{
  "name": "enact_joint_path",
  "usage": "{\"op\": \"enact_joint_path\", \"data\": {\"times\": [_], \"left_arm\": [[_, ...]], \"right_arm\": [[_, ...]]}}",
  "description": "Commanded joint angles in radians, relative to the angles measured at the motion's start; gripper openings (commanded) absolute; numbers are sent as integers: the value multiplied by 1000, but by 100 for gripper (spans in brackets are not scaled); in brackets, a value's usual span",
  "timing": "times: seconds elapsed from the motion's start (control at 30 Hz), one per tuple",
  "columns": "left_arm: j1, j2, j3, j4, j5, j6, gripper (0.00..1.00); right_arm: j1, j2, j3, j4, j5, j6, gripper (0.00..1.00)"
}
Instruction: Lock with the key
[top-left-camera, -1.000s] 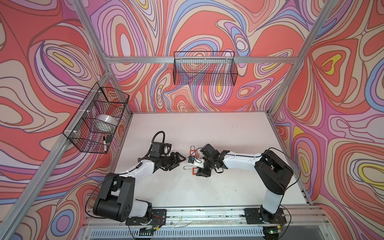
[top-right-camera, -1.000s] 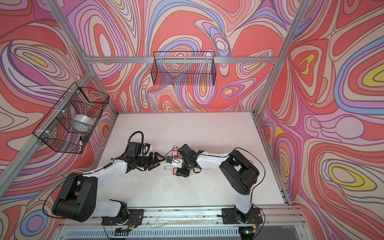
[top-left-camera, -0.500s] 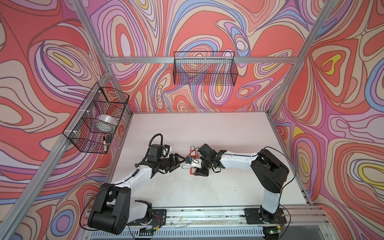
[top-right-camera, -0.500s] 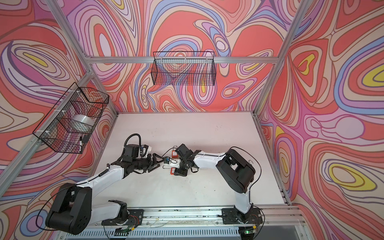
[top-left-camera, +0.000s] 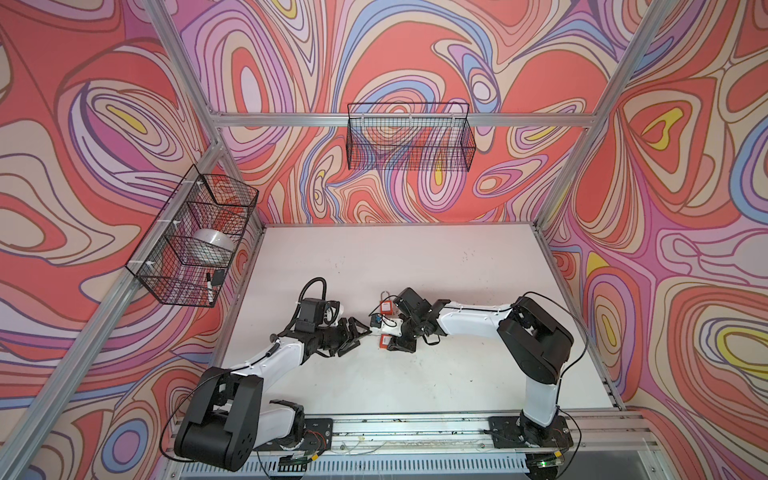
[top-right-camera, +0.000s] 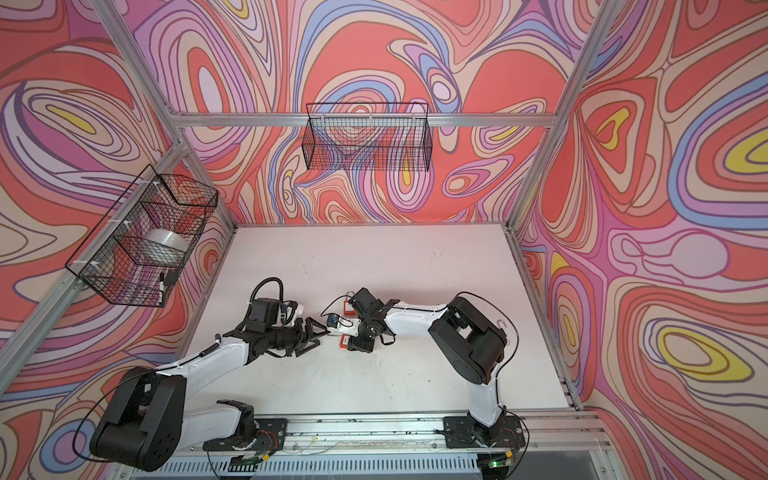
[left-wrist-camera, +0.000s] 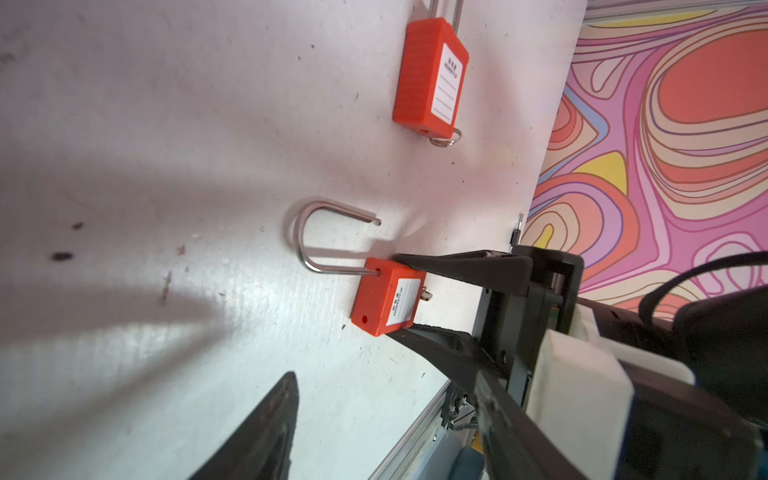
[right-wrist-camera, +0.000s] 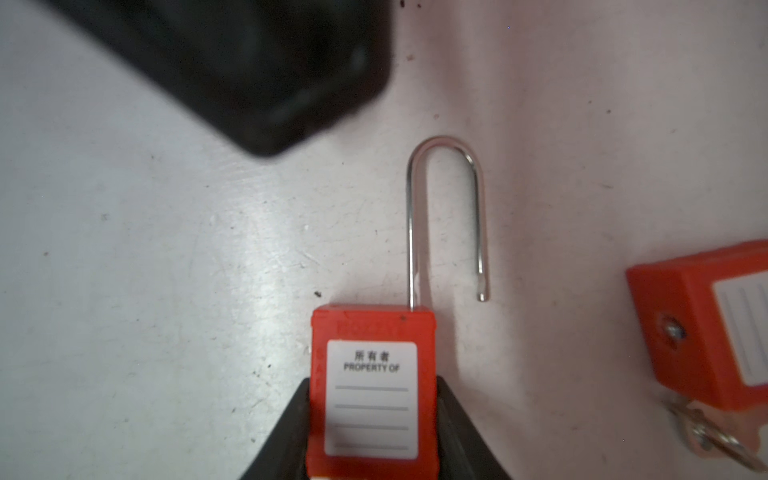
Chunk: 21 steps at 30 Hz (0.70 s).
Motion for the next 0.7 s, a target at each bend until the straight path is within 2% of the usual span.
{"op": "enact_joint_path", "data": {"times": [0.0, 0.13, 0.43, 0.67], "left_arm": [[-1, -5, -26, 103, 48, -61, 68], [-2, 5, -23, 175, 76, -104, 68], [-18, 39, -5, 218, 86, -118, 65], [-44, 82, 11, 294, 83, -158, 47]], "right_arm": [[2, -34, -5, 27, -40, 53, 31], [-9, -58, -14, 96, -76, 122, 30], [-13, -95, -8, 160, -132, 188, 30], [-13, -104, 10, 175, -185, 223, 30]]}}
